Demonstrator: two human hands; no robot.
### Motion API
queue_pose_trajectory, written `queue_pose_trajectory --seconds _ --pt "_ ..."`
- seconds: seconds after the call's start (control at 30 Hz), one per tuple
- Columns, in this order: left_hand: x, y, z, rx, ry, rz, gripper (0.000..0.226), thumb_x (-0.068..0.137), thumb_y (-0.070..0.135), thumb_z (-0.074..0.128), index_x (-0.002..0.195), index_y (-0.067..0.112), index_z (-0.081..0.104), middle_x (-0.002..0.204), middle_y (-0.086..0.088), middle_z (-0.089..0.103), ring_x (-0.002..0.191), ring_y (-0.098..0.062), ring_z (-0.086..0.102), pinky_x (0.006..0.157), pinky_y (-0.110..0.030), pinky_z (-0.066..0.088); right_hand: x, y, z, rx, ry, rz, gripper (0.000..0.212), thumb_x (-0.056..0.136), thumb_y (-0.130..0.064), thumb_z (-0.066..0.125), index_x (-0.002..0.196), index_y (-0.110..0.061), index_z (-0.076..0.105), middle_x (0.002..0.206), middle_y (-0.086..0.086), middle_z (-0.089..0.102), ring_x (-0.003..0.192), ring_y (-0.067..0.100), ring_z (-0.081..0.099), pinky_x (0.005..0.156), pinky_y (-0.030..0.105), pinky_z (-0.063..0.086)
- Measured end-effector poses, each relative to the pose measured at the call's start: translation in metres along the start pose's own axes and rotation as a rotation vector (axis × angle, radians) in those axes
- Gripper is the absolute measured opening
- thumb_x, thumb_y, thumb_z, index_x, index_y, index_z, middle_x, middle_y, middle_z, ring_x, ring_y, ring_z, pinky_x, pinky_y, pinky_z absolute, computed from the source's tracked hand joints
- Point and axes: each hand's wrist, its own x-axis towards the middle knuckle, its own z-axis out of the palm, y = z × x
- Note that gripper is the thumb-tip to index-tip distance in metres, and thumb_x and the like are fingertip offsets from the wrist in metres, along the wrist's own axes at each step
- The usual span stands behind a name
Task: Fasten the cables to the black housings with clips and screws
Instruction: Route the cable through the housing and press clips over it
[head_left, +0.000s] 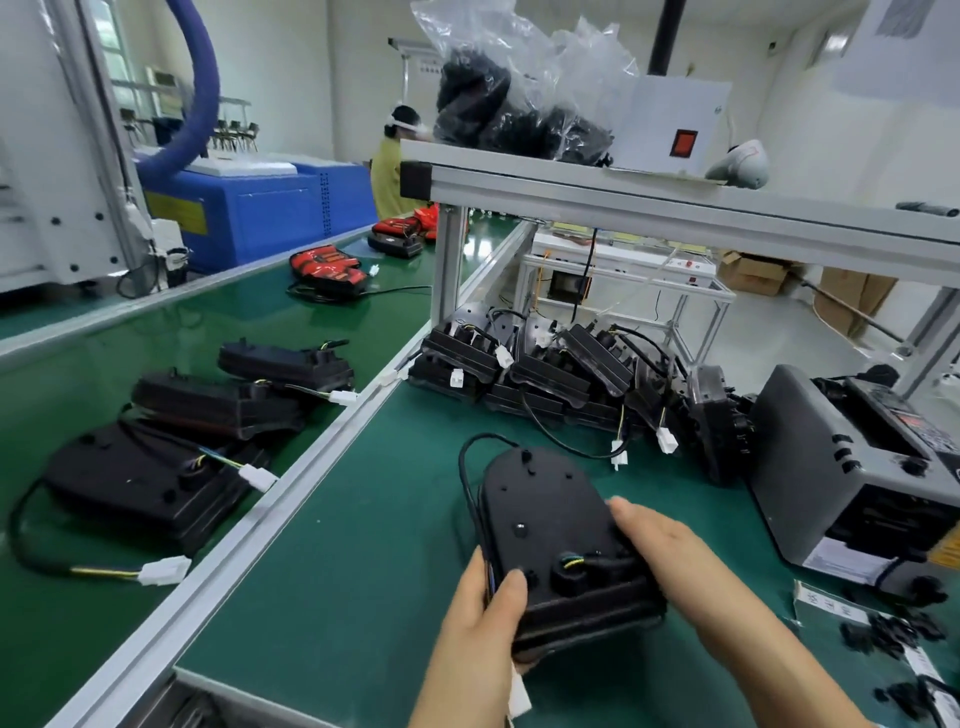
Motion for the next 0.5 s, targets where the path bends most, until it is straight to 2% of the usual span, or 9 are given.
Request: queue_pose_trajectory --seconds 0.07,0.13,0.23,0.3,0.33,0.4,0.43,0.47,0.5 --pt "0.009 0.006 -0.001 -0.097 0.04 0.044 0.034 0.096 0.018 0.051 0.127 0.031 0.052 0.117 0.013 0.065 0.092 0.0 0.067 0.066 -0.014 0.053 0.004 -0.008 0.006 0.101 -0.01 -0.016 0.034 0.093 -0.056 0.037 0.103 -0.048 0.069 0.102 -0.023 0.07 0.097 -0.007 0.062 0.091 0.024 0.043" --pt "0.021 0.018 -0.001 -0.132 0.059 0.108 0.034 0.098 0.016 0.047 0.127 0.032 0.054 0.117 0.01 0.067 0.102 -0.009 0.066 0.084 -0.028 0.055 0.01 -0.009 0.011 0.209 0.045 -0.013 0.037 0.094 -0.054 0.035 0.112 -0.043 0.066 0.107 -0.016 0.07 0.099 0.0 0.063 0.089 0.027 0.046" --pt "0.045 0.038 -0.006 -0.134 0.181 0.205 0.038 0.099 0.021 0.046 0.135 0.034 0.047 0.129 0.015 0.059 0.118 -0.009 0.056 0.105 -0.041 0.041 0.014 0.0 0.018 0.214 0.076 0.004 0.034 0.096 -0.047 0.032 0.121 -0.038 0.054 0.116 -0.01 0.064 0.106 0.007 0.06 0.088 0.032 0.046" --pt "0.068 0.052 -0.014 -0.104 0.27 0.299 0.038 0.099 0.024 0.045 0.134 0.037 0.047 0.129 0.019 0.057 0.12 -0.006 0.053 0.103 -0.035 0.041 0.014 0.01 0.021 0.197 0.057 0.047 0.033 0.096 -0.044 0.036 0.119 -0.034 0.056 0.116 -0.009 0.063 0.108 0.009 0.059 0.098 0.036 0.043" --pt "0.08 0.061 -0.018 -0.081 0.322 0.353 0.038 0.099 0.024 0.043 0.133 0.038 0.047 0.127 0.023 0.056 0.117 -0.001 0.053 0.096 -0.024 0.043 0.013 0.016 0.023 0.175 0.043 0.06 0.031 0.096 -0.042 0.038 0.117 -0.032 0.058 0.117 -0.008 0.063 0.11 0.01 0.057 0.103 0.038 0.04" --pt "0.109 0.082 -0.03 -0.046 0.451 0.402 0.044 0.099 0.025 0.042 0.142 0.033 0.035 0.126 0.029 0.05 0.1 0.012 0.052 0.069 -0.002 0.04 0.013 0.027 0.027 0.088 0.057 0.047 0.025 0.095 -0.04 0.044 0.108 -0.033 0.064 0.116 -0.014 0.063 0.112 0.005 0.055 0.106 0.035 0.037" --pt "0.124 0.094 -0.037 -0.038 0.522 0.404 0.05 0.099 0.026 0.041 0.147 0.027 0.027 0.128 0.026 0.047 0.092 0.012 0.052 0.057 0.002 0.037 0.013 0.032 0.03 0.055 0.084 0.02 0.021 0.095 -0.037 0.048 0.103 -0.034 0.067 0.113 -0.017 0.063 0.111 0.001 0.054 0.102 0.03 0.037" --pt "0.139 0.108 -0.045 -0.035 0.583 0.399 0.055 0.099 0.026 0.041 0.15 0.023 0.019 0.134 0.02 0.042 0.093 0.005 0.053 0.056 0.004 0.036 0.012 0.036 0.033 0.032 0.121 -0.013 0.017 0.094 -0.033 0.052 0.097 -0.034 0.069 0.11 -0.018 0.064 0.109 -0.001 0.054 0.096 0.024 0.036" --pt "0.156 0.122 -0.053 -0.029 0.639 0.394 0.059 0.099 0.027 0.04 0.151 0.02 0.013 0.141 0.012 0.036 0.102 -0.005 0.054 0.069 0.0 0.039 0.012 0.039 0.037 0.0 0.159 -0.059 0.016 0.093 -0.027 0.056 0.092 -0.033 0.07 0.107 -0.017 0.064 0.108 0.001 0.055 0.091 0.019 0.034"
